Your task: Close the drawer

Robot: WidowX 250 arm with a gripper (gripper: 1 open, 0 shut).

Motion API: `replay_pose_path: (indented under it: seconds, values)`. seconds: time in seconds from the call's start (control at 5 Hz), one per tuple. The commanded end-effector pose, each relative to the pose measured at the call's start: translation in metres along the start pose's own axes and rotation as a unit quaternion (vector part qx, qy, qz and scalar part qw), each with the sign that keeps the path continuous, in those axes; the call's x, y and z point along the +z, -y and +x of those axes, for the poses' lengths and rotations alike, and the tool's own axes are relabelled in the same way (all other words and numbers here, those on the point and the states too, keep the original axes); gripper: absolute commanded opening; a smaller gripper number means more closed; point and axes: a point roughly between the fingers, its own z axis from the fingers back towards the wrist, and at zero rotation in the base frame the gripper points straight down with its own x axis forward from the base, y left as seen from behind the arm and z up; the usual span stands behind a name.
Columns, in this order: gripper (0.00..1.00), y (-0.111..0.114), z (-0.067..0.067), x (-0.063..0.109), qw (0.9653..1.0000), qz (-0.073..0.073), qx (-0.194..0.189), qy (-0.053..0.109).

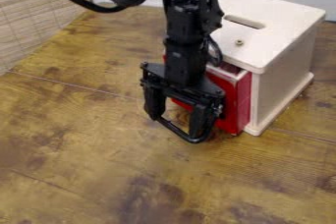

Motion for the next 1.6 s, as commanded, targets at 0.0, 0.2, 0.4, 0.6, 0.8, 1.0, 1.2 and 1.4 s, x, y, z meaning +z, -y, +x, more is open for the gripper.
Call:
replay_pose_path:
  seconds: [0.0,0.2,0.4,0.6,0.8,1.0,1.2,1.4]
  values:
    - [1.0,0.001,-0.001,0.017,0.9996,0.003,-0.002,0.028]
    - [1.0,0.0,-0.002,0.014,0.9996,0.004,0.002,0.028]
    - [1.0,-0.001,-0.001,0.011,0.9996,0.005,0.007,0.029]
    - [1.0,-0.002,-0.001,0.008,0.9995,0.005,0.011,0.029]
    - [1.0,-0.003,-0.001,0.005,0.9994,0.005,0.016,0.029]
    - [1.0,-0.004,-0.001,0.002,0.9993,0.006,0.021,0.029]
    - [1.0,-0.005,-0.001,-0.001,0.9992,0.006,0.025,0.03]
    - [1.0,-0.006,-0.002,-0.004,0.9991,0.007,0.03,0.03]
